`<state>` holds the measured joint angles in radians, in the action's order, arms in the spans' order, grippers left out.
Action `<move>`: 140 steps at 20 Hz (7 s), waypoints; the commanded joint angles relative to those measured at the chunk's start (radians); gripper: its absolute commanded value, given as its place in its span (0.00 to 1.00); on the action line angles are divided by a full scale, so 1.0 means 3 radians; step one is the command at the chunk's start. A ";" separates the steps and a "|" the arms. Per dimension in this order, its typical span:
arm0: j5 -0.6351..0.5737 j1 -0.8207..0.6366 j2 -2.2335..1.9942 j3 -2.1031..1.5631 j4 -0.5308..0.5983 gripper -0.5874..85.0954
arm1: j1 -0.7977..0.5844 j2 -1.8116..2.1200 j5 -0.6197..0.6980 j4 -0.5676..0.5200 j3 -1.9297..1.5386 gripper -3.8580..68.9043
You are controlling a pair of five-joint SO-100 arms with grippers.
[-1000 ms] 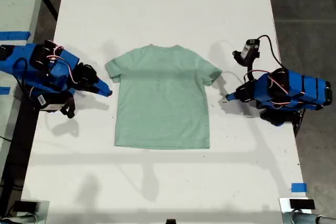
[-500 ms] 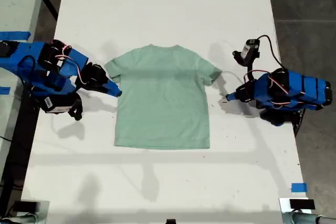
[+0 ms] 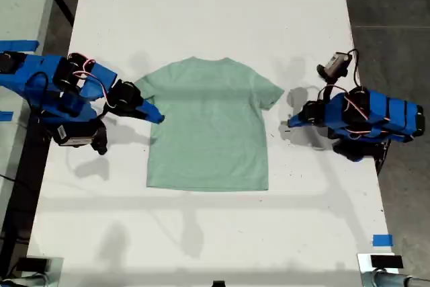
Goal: Fold tshirt
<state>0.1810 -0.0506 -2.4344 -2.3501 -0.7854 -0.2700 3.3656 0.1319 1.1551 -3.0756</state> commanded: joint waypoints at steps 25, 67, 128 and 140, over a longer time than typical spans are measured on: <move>-0.0046 -0.0010 0.0266 0.0112 0.0179 0.01 | -0.1191 -0.4086 0.2940 0.1222 0.4331 0.06; -0.0020 -0.0072 -0.0118 -0.0215 0.0072 0.01 | -0.2071 -0.6161 0.3917 -0.0470 0.3712 0.22; -0.2112 -0.2981 0.1744 0.0895 -0.1723 0.28 | -0.0015 -0.5216 0.2449 0.0874 0.4873 0.51; -0.2930 -0.3088 0.2679 0.1427 -0.1529 0.32 | -0.0010 -0.4955 0.2413 0.0813 0.4597 0.51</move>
<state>-0.6734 -0.9511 -1.6352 -1.9696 -1.2763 -0.2869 1.7840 0.8667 1.4312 -1.7027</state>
